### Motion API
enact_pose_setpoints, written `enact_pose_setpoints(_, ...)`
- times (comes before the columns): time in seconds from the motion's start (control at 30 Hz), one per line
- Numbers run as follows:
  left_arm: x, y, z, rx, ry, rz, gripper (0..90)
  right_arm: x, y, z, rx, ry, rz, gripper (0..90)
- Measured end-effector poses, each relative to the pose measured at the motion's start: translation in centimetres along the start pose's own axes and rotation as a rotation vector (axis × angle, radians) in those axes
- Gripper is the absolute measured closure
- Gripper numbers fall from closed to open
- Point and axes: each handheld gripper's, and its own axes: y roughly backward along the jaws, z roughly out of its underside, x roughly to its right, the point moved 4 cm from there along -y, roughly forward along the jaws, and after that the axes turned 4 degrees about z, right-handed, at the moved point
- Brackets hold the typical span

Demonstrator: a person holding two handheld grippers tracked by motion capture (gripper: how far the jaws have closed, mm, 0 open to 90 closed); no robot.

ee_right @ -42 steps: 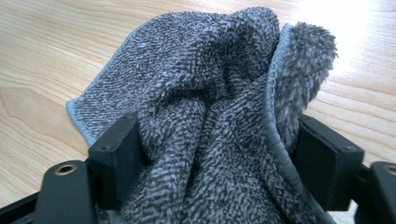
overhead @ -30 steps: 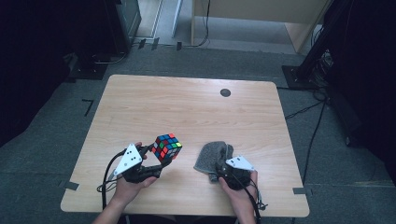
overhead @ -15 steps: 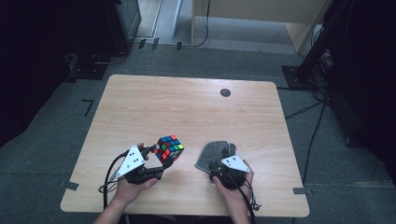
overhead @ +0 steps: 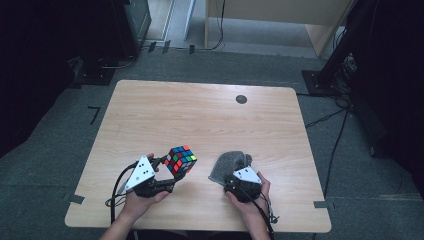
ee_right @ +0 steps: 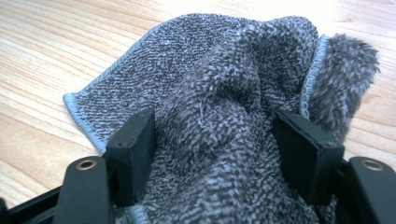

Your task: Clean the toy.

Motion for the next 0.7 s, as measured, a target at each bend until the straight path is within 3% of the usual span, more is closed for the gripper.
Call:
enact_pose_setpoints(0.2, 0.1, -0.1, 0.1, -0.001, 0.000, -0.001, 34.0, 0.0, 0.0, 0.0, 0.007, -0.003, 0.028, 38.5)
enact_pose_setpoints(0.4, 0.1, 0.0, 0.0, 0.005, -0.002, 0.003, 34.0, 0.9, 0.1, 0.2, 0.022, 0.002, 0.058, 66.9)
enact_pose_setpoints(0.57, 0.2, 0.1, 0.0, 0.012, -0.012, 0.008, 34.0, 1.6, 0.9, -0.3, 0.062, -0.061, -0.007, 72.7)
enact_pose_setpoints(0.7, 0.3, -0.2, 0.2, -0.001, -0.020, 0.011, 34.0, 1.4, 4.0, -2.5, 0.214, -0.098, -0.128, 72.8)
